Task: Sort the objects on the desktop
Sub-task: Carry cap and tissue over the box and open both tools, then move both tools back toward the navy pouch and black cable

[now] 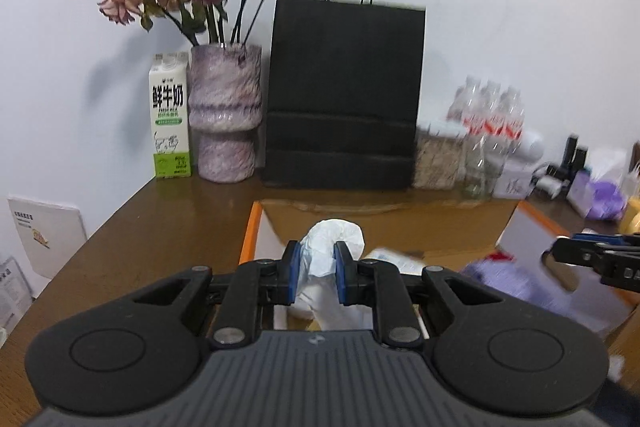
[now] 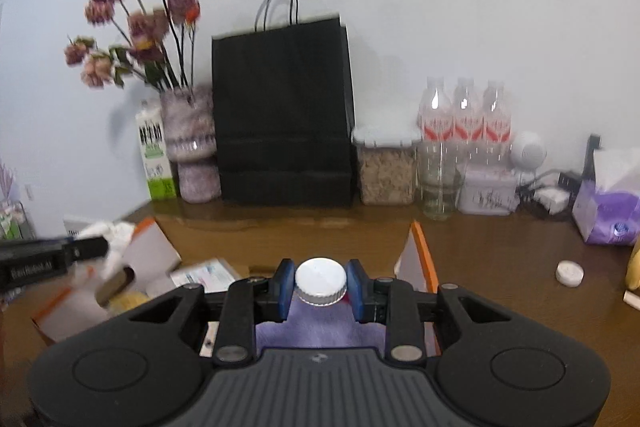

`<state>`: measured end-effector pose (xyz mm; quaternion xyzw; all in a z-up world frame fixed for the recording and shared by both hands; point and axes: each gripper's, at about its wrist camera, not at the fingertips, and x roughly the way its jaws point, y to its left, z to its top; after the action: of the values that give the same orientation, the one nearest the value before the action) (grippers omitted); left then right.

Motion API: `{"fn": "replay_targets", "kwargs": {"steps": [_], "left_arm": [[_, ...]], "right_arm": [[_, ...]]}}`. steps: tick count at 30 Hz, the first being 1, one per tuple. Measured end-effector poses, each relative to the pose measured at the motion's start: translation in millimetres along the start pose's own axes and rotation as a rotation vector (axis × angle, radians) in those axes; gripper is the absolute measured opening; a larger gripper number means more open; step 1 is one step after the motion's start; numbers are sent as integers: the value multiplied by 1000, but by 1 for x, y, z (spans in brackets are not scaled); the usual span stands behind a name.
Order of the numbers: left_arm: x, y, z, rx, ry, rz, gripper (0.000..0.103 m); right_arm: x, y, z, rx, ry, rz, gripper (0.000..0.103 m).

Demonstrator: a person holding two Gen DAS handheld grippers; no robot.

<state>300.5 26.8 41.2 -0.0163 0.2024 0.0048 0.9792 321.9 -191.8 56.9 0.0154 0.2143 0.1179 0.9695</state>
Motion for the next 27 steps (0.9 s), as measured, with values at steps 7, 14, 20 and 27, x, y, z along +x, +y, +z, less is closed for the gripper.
{"fn": "replay_targets", "kwargs": {"steps": [7,14,20,27], "left_arm": [[13,-6,-12,37,33,-1,22],[-8,-12,-13,59,-53,-22,84],[-22,-20,-11,76,-111,-19,103],[-35,-19,-8,38,-151,-7,103]], "right_arm": [[13,-4,-17,-13,51,-5,27],[3,-2,-20,-12,5,-5,83],[-7,7,-18,-62,-29,-6,98],[-15,15,-18,-89,-28,3,103]]}}
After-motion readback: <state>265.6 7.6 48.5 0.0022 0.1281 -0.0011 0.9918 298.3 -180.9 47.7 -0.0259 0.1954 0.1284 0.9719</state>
